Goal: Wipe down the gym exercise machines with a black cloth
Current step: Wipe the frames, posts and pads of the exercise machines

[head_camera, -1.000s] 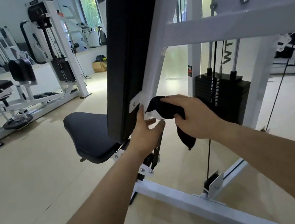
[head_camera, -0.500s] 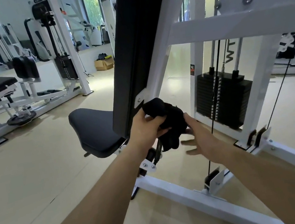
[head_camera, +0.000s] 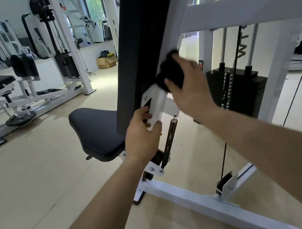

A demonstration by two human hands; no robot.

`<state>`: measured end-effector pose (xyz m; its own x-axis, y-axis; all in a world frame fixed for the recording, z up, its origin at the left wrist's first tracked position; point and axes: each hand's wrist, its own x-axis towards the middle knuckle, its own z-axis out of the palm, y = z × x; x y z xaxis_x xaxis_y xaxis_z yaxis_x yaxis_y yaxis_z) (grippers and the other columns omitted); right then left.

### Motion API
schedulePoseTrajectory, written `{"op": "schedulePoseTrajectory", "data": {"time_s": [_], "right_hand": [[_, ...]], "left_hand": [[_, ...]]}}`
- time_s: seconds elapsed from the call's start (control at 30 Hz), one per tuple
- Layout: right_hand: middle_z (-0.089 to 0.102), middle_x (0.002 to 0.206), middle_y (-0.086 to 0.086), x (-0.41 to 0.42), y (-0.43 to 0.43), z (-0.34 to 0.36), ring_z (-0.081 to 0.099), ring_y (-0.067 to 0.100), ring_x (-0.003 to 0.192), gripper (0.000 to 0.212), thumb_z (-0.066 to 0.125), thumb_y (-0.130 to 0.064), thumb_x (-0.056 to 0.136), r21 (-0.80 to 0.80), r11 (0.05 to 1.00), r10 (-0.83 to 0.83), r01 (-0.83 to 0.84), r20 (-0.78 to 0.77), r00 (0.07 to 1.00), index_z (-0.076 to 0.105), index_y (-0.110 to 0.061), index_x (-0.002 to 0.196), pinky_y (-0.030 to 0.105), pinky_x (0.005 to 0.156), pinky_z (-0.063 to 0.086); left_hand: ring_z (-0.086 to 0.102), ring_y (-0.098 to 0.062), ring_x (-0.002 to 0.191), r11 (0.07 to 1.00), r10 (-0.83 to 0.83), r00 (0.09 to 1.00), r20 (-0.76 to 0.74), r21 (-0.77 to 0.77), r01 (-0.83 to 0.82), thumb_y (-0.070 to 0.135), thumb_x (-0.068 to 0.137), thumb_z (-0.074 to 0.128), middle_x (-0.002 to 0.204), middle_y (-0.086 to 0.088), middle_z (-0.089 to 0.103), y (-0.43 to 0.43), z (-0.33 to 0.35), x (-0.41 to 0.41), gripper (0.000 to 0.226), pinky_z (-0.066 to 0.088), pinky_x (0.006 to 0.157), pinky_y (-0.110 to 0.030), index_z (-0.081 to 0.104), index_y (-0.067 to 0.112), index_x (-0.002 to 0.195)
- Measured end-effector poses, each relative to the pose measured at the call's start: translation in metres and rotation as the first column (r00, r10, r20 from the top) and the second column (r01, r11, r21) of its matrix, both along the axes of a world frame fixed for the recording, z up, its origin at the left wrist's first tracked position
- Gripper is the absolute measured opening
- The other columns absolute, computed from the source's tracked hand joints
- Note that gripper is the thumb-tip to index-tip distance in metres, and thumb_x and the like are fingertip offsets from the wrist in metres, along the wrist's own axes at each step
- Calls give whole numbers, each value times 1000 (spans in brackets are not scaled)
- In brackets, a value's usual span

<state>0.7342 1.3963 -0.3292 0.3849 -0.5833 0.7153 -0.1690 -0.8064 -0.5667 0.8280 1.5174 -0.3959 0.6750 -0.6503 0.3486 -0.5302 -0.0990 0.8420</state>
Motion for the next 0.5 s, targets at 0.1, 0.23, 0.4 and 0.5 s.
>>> {"op": "schedulePoseTrajectory", "data": {"time_s": [0.1, 0.23, 0.4, 0.5], "right_hand": [[28, 158, 19, 25, -33, 33, 24, 38, 147, 59, 51, -25, 100, -576, 768, -373, 278, -50, 926, 31, -6, 152, 46, 122, 22], [25, 158, 25, 42, -60, 5, 16, 42, 149, 53, 35, -18, 103, -783, 563, -578, 266, -142, 804, 27, 4, 150, 51, 122, 13], [35, 154, 25, 47, -58, -64, 24, 41, 147, 53, 13, -9, 101, -871, 488, -601, 53, -291, 744, 35, 4, 147, 50, 120, 19], [27, 156, 28, 38, -63, -36, 20, 43, 148, 52, 12, -8, 102, -861, 494, -594, 124, -229, 771, 26, 8, 150, 51, 121, 22]], "left_hand": [[58, 2, 92, 999, 49, 998, -32, -12, -49, 18, 96, 58, 113, 12, 62, -2, -3, 14, 40, 44, 81, -13, 53, 21, 135], [59, 12, 85, 999, 38, 997, -67, -28, -40, 14, 96, 55, 115, 10, 63, -14, -12, 17, 35, 39, 69, -1, 57, 21, 130], [57, 11, 83, 998, 54, 992, -109, 14, -53, 15, 93, 55, 114, 10, 64, -19, -28, 13, 35, 42, 81, -22, 58, 21, 128], [58, 1, 81, 998, 30, 995, -92, 62, -24, 17, 94, 56, 114, 10, 62, -15, -31, 18, 32, 47, 83, -28, 58, 22, 126]]}}
